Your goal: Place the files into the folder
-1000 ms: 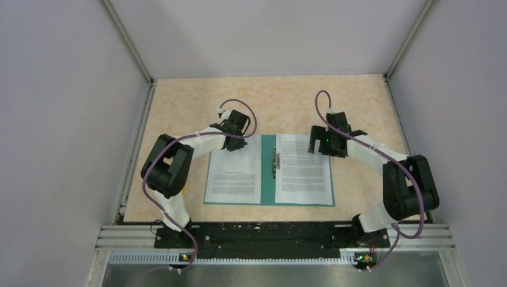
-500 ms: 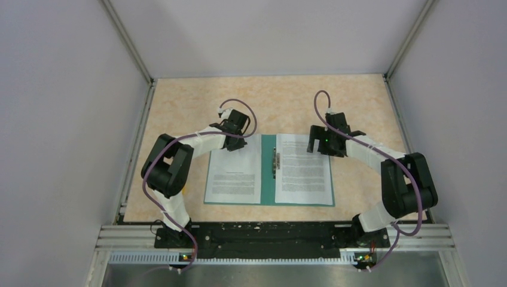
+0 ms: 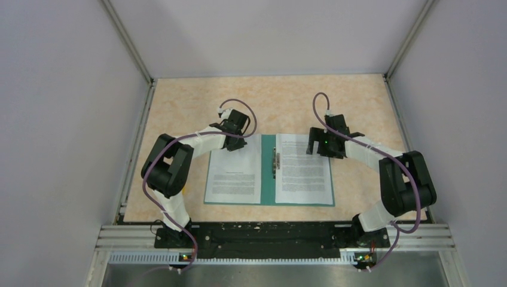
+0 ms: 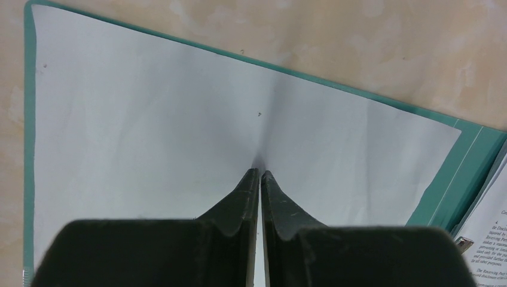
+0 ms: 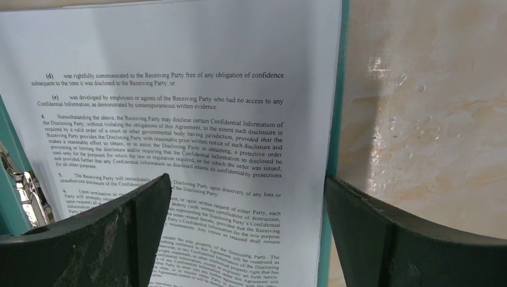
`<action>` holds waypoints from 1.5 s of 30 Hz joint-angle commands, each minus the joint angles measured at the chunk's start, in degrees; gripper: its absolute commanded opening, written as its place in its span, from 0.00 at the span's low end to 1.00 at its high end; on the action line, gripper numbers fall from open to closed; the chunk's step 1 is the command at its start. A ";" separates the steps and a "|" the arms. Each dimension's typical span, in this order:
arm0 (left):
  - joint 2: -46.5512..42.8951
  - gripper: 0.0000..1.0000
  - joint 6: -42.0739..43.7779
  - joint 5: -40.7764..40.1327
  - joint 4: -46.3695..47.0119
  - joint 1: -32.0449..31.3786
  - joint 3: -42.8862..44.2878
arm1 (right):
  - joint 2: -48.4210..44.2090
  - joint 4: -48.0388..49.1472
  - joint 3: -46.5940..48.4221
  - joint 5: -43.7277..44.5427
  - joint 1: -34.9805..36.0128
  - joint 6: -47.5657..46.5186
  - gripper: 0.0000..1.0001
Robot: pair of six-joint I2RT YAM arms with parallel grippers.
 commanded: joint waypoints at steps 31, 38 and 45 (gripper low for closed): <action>-3.83 0.27 2.46 0.06 -6.81 0.64 3.84 | -0.38 -4.01 4.25 0.01 -0.41 -2.28 0.97; -9.19 0.32 3.19 1.38 -8.46 0.63 4.91 | -0.59 -6.46 6.39 2.52 -0.39 -3.10 0.97; -20.98 0.35 1.02 2.35 -7.33 2.07 -6.36 | -4.89 -11.83 8.26 4.27 1.80 -1.07 0.94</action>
